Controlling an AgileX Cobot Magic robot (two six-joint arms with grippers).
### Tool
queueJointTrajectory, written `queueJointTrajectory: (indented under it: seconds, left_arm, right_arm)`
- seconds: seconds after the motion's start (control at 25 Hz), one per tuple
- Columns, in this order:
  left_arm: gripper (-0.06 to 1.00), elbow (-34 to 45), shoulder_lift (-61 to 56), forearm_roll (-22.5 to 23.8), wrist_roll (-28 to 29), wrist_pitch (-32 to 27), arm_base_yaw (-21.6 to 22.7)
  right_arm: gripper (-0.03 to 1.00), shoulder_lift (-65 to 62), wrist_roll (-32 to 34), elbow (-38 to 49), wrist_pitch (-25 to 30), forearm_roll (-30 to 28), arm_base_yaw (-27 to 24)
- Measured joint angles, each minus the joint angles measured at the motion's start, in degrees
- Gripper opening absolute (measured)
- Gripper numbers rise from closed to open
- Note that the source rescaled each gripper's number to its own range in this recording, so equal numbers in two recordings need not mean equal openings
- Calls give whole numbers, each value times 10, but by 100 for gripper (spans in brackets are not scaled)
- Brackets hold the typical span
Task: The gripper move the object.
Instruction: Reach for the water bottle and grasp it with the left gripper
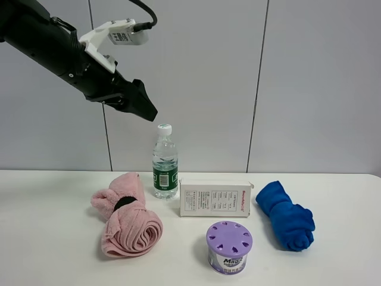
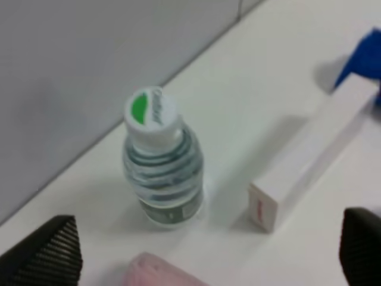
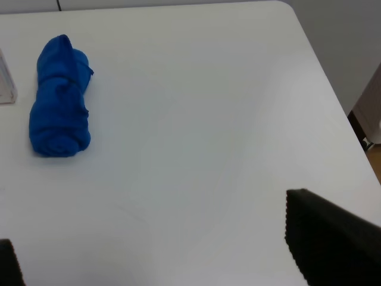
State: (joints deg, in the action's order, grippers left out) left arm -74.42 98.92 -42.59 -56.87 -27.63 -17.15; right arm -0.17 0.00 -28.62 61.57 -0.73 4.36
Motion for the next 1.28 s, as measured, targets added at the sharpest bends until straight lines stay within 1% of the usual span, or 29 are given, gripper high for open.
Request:
queueJointTrajectory:
  seconds: [0.08,0.12,0.16,0.2,0.24,0.32,0.36,0.44,0.48,0.56,0.6,0.72,0.84,0.96,1.04,1.08,1.12,1.16,1.28]
  left_arm:
    - [99,0,5,31,18,-9,-1]
    - [99,0,9,62,45,-10,-1]
    - [99,0,12,99,84,-10,-1]
    - [99,0,15,137,134,-11,-1]
    - [99,0,18,185,183,-11,-1]
    - [99,0,21,277,320,-10,-1]
    - [99,0,22,310,384,-11,-1]
    - [99,0,22,367,546,-22,-1]
    - [99,0,22,386,618,-28,-2]
    - [99,0,22,432,715,-44,-7]
    - [99,0,22,451,745,-52,-10]
    - [99,0,22,477,779,-63,-26]
    - [99,-14,23,488,784,-68,-46]
    - [99,-43,23,515,777,-67,-68]
    - [99,-55,23,524,747,-67,-82]
    - [99,-57,23,520,728,-65,-88]
    - [99,-59,23,505,698,-65,-91]
    - [99,-59,24,479,660,-63,-93]
    - [99,-60,31,396,526,-56,-94]
  right_arm:
    - [100,0,0,0,0,0,0]
    - [100,0,0,0,0,0,0]
    - [100,0,0,0,0,0,0]
    - [100,0,0,0,0,0,0]
    - [100,0,0,0,0,0,0]
    - [100,0,0,0,0,0,0]
    - [100,0,0,0,0,0,0]
    - [100,0,0,0,0,0,0]
    - [100,0,0,0,0,0,0]
    - [100,0,0,0,0,0,0]
    - [100,0,0,0,0,0,0]
    - [100,0,0,0,0,0,0]
    - [100,0,0,0,0,0,0]
    - [100,0,0,0,0,0,0]
    - [100,0,0,0,0,0,0]
    - [100,0,0,0,0,0,0]
    - [100,0,0,0,0,0,0]
    - [100,0,0,0,0,0,0]
    - [100,0,0,0,0,0,0]
